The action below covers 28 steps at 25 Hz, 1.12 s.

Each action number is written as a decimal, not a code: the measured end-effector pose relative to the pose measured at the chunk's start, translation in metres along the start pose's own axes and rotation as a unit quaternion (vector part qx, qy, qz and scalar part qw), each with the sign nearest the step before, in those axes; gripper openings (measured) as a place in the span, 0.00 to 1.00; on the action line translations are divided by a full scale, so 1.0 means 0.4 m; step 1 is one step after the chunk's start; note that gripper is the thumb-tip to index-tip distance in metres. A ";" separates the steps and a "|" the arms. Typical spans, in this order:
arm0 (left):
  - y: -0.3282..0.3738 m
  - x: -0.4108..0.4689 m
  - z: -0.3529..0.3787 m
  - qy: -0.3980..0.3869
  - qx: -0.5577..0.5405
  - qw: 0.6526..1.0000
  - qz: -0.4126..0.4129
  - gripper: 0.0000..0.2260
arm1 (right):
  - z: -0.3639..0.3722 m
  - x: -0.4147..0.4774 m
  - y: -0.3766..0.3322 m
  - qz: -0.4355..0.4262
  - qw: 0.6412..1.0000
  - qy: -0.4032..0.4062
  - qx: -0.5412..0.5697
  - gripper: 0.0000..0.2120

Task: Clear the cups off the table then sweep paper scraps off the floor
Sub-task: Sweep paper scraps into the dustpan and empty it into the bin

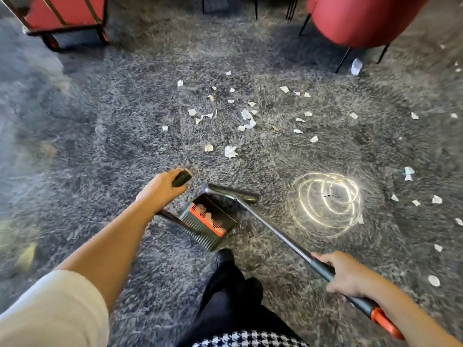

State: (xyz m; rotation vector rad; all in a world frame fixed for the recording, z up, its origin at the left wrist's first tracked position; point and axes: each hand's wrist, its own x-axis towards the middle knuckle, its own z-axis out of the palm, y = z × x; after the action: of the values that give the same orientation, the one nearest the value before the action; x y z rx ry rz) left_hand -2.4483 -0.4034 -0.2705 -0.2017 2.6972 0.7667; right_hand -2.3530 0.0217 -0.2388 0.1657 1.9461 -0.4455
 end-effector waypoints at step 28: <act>0.055 0.661 -0.289 0.071 -0.044 0.989 -0.124 0.06 | -0.735 0.515 -0.571 -0.024 0.995 0.053 0.079 0.22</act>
State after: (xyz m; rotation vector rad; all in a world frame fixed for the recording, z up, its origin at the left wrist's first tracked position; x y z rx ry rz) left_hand -2.7323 -0.4583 -0.2595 -0.6229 2.6999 0.8215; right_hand -2.7610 -0.0943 -0.2706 0.2491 2.0213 -0.6342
